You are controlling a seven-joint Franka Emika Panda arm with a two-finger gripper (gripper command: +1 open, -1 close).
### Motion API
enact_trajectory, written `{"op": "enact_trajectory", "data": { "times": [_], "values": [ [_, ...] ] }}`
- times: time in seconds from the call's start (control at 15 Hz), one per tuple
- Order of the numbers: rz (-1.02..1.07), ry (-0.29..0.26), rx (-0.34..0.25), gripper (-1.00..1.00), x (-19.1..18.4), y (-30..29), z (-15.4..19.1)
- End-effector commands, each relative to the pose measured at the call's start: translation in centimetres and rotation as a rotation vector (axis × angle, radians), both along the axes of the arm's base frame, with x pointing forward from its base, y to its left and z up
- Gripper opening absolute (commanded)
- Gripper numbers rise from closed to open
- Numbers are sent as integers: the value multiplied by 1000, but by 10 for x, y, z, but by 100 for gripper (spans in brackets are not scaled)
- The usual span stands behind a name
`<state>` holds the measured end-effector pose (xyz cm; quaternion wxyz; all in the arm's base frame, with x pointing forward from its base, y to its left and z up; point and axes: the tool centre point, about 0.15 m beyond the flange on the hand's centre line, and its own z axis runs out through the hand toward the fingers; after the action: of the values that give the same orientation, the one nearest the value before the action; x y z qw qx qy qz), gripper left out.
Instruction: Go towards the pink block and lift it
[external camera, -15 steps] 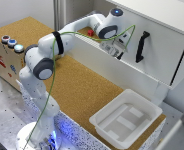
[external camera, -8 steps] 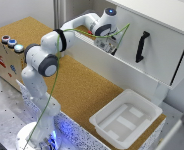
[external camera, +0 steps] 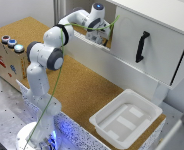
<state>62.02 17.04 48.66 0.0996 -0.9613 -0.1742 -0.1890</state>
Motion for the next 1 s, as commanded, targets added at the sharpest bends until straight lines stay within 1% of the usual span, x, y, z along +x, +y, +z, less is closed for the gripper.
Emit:
{"op": "enact_trajectory", "data": {
  "times": [0.0,0.4,0.47,0.93],
  "values": [
    [5,85,-112,100,48,49,-7],
    [7,83,-108,100,67,61,-16],
    [3,86,-106,-100,70,61,-19],
    [15,75,-111,-100,61,64,-15]
  ]
}}
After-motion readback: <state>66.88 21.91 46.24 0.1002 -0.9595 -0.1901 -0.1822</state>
